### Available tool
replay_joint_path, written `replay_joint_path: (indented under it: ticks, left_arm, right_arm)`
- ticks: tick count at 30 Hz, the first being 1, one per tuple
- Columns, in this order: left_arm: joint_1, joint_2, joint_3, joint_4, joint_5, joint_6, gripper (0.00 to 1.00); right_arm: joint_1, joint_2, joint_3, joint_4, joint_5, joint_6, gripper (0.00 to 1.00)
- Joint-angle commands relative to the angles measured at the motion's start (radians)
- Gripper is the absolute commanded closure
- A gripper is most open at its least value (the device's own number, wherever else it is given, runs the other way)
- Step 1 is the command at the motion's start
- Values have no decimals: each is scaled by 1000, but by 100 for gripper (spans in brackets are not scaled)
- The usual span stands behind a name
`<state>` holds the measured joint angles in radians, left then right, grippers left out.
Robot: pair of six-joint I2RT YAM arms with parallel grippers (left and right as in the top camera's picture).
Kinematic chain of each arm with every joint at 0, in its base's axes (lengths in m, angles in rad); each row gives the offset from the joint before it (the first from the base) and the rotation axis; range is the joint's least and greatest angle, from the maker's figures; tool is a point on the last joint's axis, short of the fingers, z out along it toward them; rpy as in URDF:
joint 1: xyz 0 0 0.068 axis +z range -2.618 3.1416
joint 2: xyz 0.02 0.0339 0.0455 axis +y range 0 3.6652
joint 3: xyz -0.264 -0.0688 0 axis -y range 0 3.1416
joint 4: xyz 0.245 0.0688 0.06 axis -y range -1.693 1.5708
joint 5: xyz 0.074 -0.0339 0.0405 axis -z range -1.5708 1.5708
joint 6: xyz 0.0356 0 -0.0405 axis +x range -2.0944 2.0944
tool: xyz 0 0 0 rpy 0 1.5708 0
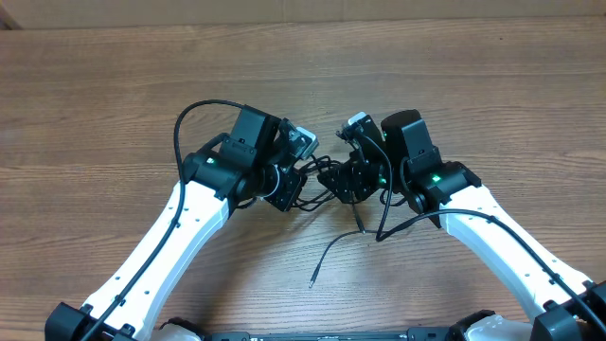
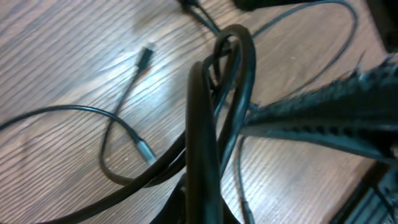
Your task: Untangle cables
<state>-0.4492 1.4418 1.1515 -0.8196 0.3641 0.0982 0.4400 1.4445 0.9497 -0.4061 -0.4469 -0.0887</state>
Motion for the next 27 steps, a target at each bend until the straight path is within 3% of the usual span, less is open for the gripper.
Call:
replay_joint_path:
  ticks: [1, 3, 7, 13, 15, 18, 21, 27]
  left_arm:
    - [6, -17, 18, 4, 124, 75, 96]
    - [6, -17, 18, 9, 166, 86, 96]
    - [7, -17, 18, 16, 144, 69, 96]
    - [32, -17, 18, 23, -119, -197, 96]
    - [51, -17, 18, 18, -283, -385, 96]
    - [87, -17, 18, 15, -387, -555, 96]
    - [138, -17, 18, 14, -393, -618, 96]
    - [181, 3, 15, 7, -392, -627, 93]
  right_arm:
    - [3, -13, 7, 18, -140, -80, 25]
    - [3, -11, 7, 23, -139, -82, 36]
    - [3, -8, 7, 19, -130, -80, 94]
    - [3, -8, 7, 5, -131, -37, 96]
    - [2, -8, 7, 5, -131, 17, 96]
    - [-10, -13, 7, 3, -132, 87, 96]
    - [-43, -43, 7, -11, -132, 168, 96]
    - [-177, -138, 7, -18, -132, 178, 96]
